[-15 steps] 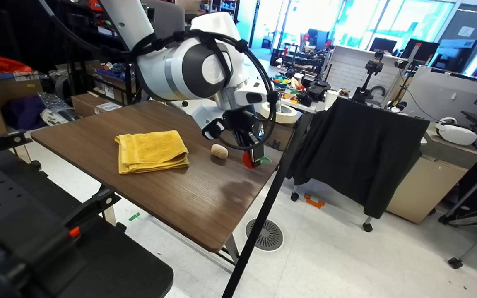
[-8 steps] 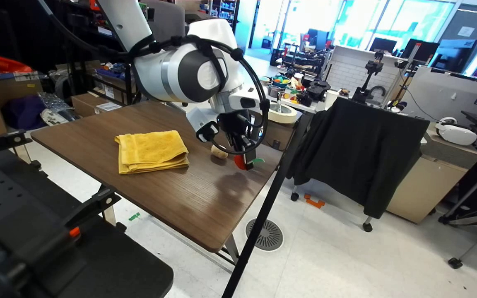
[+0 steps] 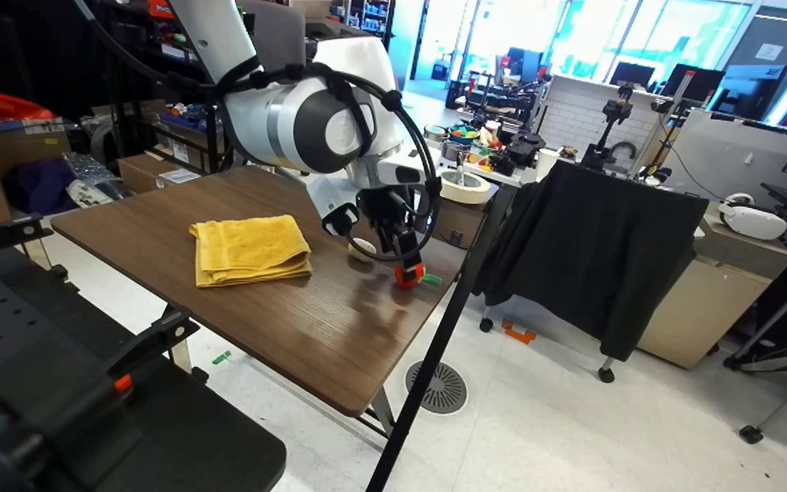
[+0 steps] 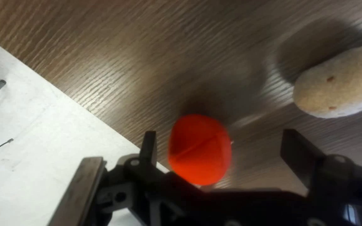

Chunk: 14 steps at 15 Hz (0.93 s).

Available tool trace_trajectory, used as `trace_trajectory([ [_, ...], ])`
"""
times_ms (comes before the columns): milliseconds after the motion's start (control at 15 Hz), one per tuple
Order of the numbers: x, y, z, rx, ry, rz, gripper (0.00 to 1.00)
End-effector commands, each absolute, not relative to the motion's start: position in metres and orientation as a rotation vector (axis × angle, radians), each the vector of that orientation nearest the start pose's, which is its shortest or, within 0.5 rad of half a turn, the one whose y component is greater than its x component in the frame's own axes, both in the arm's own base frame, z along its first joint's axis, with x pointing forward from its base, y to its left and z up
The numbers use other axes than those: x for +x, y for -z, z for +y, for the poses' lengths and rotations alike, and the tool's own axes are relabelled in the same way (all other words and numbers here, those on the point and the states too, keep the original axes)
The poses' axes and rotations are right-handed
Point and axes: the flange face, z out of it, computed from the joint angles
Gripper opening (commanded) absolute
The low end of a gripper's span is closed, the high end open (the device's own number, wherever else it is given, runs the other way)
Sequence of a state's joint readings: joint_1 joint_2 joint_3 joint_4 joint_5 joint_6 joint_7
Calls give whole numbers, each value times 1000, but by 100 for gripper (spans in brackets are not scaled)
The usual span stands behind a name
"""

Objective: Take the red plushie to the right, then put the brown plushie in the corner toward you, and lastly, use the yellow towel to clean the table.

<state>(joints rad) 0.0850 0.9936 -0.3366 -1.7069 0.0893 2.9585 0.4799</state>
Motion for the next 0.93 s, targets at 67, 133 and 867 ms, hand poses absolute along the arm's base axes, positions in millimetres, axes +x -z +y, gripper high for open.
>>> trace_trajectory([
  [67,665,-77,-141,-3028,518,884,100],
  [133,666,-75,-139,-3020,511,848,100],
  [867,670,-69,-126,-2844,380,660,100],
])
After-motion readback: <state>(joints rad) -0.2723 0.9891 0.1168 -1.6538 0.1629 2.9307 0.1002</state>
